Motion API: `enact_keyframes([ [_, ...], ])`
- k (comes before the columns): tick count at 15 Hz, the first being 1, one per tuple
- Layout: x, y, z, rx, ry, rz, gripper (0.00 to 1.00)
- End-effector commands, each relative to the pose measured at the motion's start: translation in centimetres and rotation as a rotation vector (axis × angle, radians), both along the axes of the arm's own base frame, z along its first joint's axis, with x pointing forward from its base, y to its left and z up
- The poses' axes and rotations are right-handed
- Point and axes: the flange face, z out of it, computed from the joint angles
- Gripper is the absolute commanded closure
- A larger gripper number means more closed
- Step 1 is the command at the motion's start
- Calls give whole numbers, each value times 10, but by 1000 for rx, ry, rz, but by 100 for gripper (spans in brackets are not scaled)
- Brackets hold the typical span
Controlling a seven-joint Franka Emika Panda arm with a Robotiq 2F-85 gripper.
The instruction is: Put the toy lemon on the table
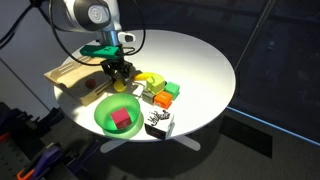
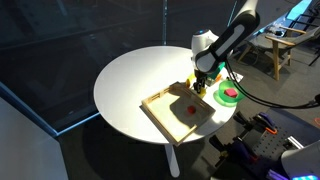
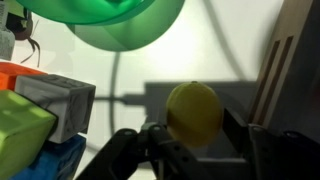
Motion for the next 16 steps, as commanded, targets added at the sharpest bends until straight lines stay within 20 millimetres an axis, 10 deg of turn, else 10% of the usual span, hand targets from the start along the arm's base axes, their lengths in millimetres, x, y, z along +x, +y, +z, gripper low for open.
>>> enact_keyframes([
  [1,1,-3,1,-2,-6,32,8],
  [16,8,10,71,-23,-79,-35,0],
])
